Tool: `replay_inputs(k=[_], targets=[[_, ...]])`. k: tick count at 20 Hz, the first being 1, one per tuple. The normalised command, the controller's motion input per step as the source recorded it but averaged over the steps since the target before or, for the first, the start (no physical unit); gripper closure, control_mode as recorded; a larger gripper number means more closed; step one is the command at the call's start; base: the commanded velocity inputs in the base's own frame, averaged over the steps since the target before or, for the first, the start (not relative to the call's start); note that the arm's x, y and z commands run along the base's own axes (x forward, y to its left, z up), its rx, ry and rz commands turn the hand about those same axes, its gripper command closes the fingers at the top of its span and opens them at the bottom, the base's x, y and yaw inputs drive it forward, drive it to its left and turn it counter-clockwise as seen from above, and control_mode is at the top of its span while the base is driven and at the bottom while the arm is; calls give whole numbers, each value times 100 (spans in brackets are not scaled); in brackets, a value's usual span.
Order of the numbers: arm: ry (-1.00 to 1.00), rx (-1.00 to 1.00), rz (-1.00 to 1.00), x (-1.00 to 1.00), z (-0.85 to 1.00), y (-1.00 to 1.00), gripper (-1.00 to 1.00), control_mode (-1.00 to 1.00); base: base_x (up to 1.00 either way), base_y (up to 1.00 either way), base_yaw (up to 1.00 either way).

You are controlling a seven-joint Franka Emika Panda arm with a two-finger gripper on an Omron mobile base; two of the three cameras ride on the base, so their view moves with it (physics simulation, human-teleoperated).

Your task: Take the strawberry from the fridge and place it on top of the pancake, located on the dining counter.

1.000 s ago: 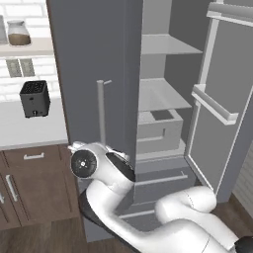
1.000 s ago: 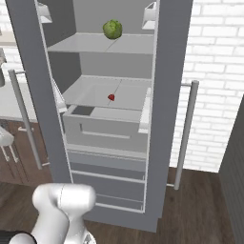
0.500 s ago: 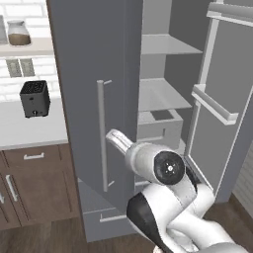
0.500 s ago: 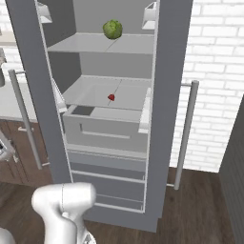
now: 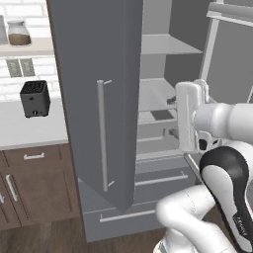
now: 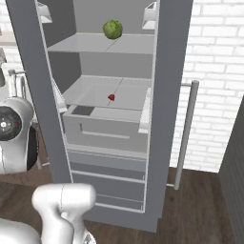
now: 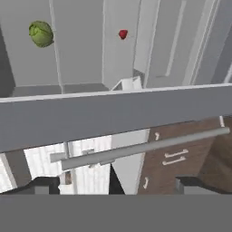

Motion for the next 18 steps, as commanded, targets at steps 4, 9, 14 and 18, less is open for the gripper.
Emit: replay_inputs(k=[4, 9, 14, 18], targets=[[1, 52, -11, 35, -2, -92, -100, -100, 0, 0, 0], [24, 30, -2, 94, -16, -61, -100, -100, 0, 0, 0], [22, 13, 13, 94, -41, 5, -100, -100, 0, 0, 0], [9, 7, 20, 96, -48, 24, -100, -100, 0, 0, 0]])
